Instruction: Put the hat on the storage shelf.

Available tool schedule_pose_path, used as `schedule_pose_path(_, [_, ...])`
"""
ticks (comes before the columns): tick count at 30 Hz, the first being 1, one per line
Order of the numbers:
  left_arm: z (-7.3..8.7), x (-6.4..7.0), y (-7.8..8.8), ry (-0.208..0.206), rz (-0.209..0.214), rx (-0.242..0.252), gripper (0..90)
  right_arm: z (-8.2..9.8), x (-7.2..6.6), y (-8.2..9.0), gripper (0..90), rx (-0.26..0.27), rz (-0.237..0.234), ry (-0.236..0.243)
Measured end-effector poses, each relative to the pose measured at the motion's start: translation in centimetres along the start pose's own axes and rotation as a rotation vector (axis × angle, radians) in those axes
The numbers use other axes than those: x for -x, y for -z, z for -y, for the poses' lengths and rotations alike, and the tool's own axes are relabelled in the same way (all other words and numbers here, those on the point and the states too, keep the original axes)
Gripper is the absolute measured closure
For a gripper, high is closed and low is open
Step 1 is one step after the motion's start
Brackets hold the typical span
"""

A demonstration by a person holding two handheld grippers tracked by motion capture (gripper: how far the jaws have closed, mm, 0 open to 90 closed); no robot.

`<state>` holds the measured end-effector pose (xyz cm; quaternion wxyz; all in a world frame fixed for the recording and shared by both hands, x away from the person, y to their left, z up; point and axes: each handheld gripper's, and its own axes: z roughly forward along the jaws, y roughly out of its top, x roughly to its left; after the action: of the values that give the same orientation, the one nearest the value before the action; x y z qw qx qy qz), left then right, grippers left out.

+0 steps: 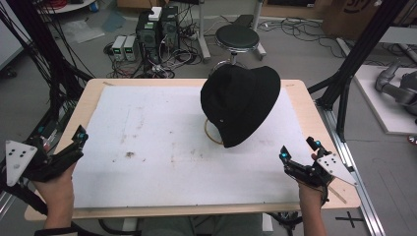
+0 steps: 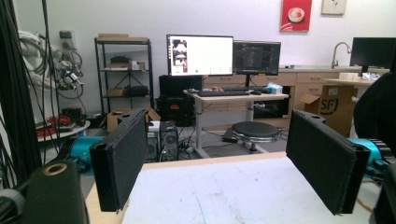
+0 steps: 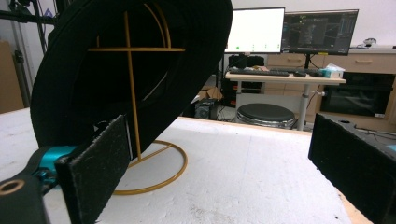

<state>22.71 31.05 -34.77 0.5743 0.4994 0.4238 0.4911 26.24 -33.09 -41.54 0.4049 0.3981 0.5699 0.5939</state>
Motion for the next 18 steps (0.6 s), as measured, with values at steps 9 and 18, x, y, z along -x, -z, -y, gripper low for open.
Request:
schedule_pose_path(9, [2.3,-0.1,0.5,-0.025,0.021,0.019,21.1,0.0,0.1,-0.2,5.5,0.003,-0.001,-0.001])
schedule_pose_path(18, [4.1,-0.5,0.7,0.009,-0.002,0.002,18.5,0.1,-0.1,-0.5,5.5,0.000,-0.003,-0.002])
